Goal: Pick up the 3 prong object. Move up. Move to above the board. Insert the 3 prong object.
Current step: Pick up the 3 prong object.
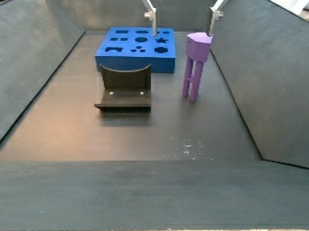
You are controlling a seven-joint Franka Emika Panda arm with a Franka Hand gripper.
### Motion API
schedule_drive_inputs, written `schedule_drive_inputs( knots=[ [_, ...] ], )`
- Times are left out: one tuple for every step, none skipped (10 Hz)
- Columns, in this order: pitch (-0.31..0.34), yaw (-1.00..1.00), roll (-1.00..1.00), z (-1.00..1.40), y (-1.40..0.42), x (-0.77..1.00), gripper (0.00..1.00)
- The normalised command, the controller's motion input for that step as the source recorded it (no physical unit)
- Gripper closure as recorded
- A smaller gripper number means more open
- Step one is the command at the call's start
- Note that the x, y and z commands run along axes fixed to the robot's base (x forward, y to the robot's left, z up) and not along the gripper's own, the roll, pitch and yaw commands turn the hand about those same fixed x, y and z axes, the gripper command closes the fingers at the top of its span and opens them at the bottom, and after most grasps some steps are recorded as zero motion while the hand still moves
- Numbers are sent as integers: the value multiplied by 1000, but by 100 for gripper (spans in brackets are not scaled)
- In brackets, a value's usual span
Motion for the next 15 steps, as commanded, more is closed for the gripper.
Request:
schedule_drive_inputs(
  knots=[
    [-93, 389, -57, 126, -37, -206, 0],
    [-126, 397, 77, 0, -363, -451, 0],
    [-291, 280, 54, -14, -429, -691, 0],
    [-229, 377, 129, -60, -471, -654, 0],
    [-209, 503, 189, -91, -489, -546, 0],
    [-220, 774, 159, 0, -331, -283, 0],
    [-100, 966, 103, 0, -49, 0, 0],
    [-64, 983, 79, -3, 0, 43, 0],
    [-80, 917, 64, -51, 0, 0, 0],
    [-134, 751, 37, -91, -143, -69, 0],
    [-149, 631, 19, -97, -177, -57, 0],
    [-137, 260, 14, -137, -200, -146, 0],
    [-77, 109, 14, -154, -131, -60, 0],
    [-54, -69, 0, -154, 0, 106, 0],
    [-10, -289, 0, -200, 43, 311, 0]
  ],
)
